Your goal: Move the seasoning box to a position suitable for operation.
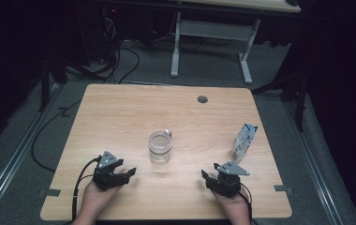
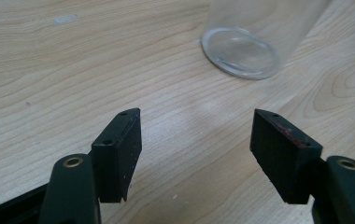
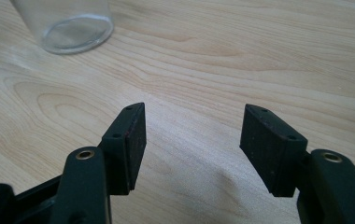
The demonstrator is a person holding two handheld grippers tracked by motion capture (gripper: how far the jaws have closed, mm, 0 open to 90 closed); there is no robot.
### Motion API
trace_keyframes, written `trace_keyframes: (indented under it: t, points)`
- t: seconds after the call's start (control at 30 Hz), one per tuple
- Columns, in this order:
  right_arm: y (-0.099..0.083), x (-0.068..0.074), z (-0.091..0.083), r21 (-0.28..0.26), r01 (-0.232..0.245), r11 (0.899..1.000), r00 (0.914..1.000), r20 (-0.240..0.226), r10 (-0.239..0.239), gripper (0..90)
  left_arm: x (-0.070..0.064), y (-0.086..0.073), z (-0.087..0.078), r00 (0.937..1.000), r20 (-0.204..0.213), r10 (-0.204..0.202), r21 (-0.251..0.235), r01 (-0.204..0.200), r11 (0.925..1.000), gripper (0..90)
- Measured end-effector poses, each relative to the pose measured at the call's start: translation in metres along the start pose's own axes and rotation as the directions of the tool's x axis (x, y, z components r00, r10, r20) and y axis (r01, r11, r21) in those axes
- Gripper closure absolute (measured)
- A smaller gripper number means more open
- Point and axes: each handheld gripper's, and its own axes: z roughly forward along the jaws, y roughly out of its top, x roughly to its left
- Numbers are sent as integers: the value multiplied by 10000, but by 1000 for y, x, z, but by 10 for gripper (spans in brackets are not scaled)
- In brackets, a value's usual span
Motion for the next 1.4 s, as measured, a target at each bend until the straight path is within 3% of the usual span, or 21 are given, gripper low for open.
trace_keyframes:
  t: [0.17,0.37,0.67,1.03,1.17,1.27,1.4]
  points:
    - [-1,0,2,28,44,10000,10000,49,-44,387,-2,2,1,9996,273,-48,-296,57,9995,428]
    - [0,1,3,9,221,9998,9998,5,-221,381,-8,12,-3,9998,185,-45,-564,56,9984,519]
    - [1,2,1,-33,318,9995,9995,-39,-318,376,-10,47,-5,9992,345,-192,-896,223,9957,601]
    - [0,4,2,35,363,9993,9992,-194,-362,376,-17,94,5,9999,70,128,-949,-121,9954,713]
    - [1,4,2,9,361,9993,9992,-193,-361,376,-17,105,7,9999,61,151,-1152,-143,9932,803]
    - [0,3,1,17,327,9995,9993,-160,-326,376,-17,115,13,10000,32,79,-1196,-75,9928,870]
    - [0,3,1,-9,379,9993,9991,-185,-379,376,-22,128,27,9996,-15,277,-1028,-277,9943,897]
